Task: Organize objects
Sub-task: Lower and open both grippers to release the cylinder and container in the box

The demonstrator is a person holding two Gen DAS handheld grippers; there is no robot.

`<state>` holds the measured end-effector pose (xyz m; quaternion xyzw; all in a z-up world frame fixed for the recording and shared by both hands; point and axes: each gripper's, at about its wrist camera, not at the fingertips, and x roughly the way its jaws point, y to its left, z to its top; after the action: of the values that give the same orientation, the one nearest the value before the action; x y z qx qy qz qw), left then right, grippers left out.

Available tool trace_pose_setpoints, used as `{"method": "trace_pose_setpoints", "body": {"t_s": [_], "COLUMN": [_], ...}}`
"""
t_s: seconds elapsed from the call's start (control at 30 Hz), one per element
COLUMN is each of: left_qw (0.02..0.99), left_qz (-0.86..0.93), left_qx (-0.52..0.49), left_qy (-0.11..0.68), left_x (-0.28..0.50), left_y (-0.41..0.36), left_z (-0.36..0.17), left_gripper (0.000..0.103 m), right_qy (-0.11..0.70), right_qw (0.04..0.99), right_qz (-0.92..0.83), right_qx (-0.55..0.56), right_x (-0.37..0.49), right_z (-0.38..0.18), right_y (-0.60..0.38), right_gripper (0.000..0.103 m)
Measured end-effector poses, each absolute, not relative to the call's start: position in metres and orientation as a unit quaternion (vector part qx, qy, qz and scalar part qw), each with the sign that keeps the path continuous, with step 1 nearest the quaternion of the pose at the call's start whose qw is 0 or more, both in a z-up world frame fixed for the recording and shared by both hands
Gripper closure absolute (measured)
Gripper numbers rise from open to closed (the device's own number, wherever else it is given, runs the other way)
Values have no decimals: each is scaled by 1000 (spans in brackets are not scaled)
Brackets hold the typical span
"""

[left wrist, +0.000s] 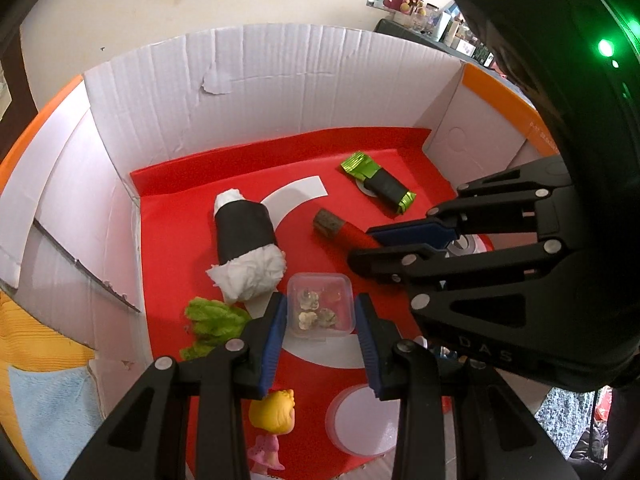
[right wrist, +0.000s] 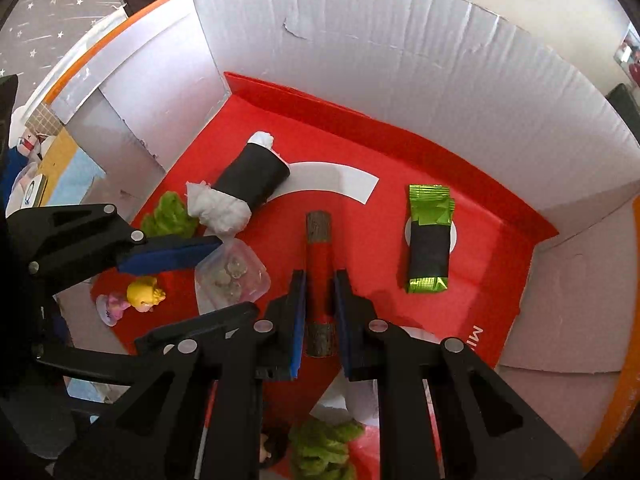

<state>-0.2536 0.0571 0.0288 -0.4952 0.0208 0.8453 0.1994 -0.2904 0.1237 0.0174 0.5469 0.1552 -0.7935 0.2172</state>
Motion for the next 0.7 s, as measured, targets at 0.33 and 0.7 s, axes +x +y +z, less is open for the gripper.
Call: {"method": "trace_pose_setpoints", "body": {"t_s": [0.33,0.7], "left_qw": [199,201], "left_qz": [845,845], "left_qx": [-495,-496], "left_qy": [21,19], "left_x": [-254,-256], "left_y": [55,62], "left_z": [30,29], "left_gripper": [66,66], "right_qy": [148,144], "right_qw": [217,214], "right_qz": [-793,-792], "right_qx": [550,553], "right_x": [-284,-282], "right_z": [20,23], "right_y": [142,164], "right_gripper": [89,89]}}
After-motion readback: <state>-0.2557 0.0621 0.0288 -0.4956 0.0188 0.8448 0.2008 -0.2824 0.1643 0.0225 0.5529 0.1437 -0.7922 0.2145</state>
